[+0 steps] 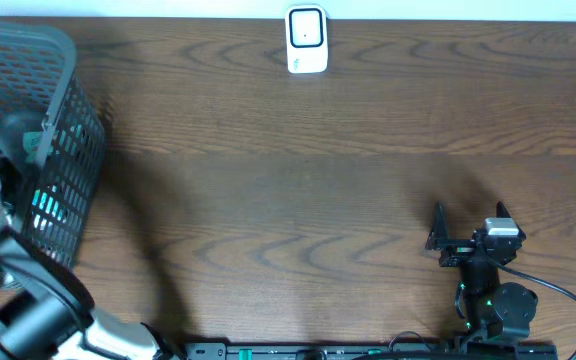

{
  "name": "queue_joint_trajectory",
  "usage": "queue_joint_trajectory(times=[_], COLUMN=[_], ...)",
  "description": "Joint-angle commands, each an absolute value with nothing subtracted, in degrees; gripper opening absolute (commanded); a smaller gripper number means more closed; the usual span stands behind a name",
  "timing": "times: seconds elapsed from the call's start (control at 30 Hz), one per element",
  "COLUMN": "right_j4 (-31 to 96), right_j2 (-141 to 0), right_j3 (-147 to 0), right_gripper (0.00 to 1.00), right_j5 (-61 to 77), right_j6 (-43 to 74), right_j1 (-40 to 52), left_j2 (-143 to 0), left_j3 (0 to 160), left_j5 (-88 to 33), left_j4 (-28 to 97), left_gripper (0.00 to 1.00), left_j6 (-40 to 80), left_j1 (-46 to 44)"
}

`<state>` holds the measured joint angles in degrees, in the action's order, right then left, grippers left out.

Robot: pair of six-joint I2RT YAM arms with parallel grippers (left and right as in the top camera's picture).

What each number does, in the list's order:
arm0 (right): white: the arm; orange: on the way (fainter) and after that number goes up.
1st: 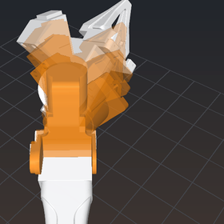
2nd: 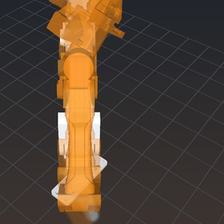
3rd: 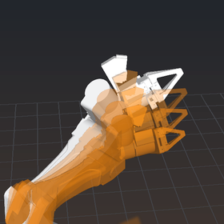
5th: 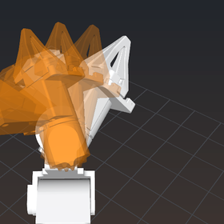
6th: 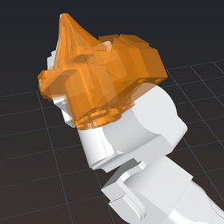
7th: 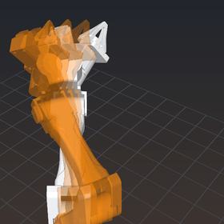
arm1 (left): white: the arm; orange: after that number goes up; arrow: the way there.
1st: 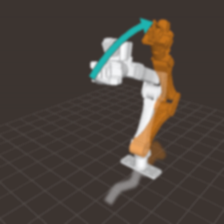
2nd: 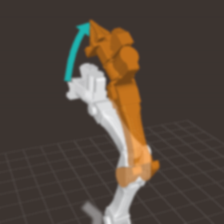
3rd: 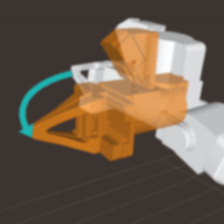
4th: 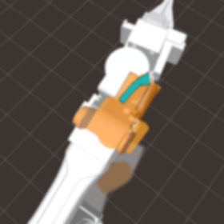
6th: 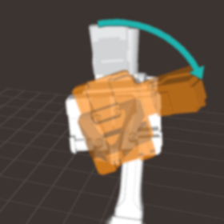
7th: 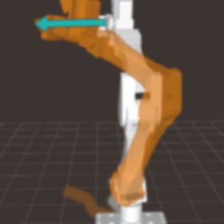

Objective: Scan the item barcode
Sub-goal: 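Grasp the yellow snack bag in the basket with the left gripper, then carry the yellow snack bag to the scanner and release it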

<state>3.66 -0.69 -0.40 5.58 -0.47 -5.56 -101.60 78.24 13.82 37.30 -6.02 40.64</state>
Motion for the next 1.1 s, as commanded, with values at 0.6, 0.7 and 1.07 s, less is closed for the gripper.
queue_joint_trajectory(times=[0.6,0.7,1.07], right_j4=[3.92,3.92,3.92], right_j2=[-0.38,-0.38,-0.38], right_j3=[-0.32,-0.32,-0.32], right_gripper=[0.99,0.99,0.99], right_j5=[5.54,5.52,5.52], right_j6=[0.19,0.16,0.16], right_j1=[-6.02,-6.02,-6.02], left_j2=[-60.99,-61.17,-76.42], left_j3=[78.78,78.76,78.76], left_j5=[-28.84,-29.85,-27.05], left_j4=[11.29,11.51,15.31], left_gripper=[0.07,0.07,0.07], left_j6=[24.05,24.34,26.39], left_j1=[34.7,27.51,-6.55])
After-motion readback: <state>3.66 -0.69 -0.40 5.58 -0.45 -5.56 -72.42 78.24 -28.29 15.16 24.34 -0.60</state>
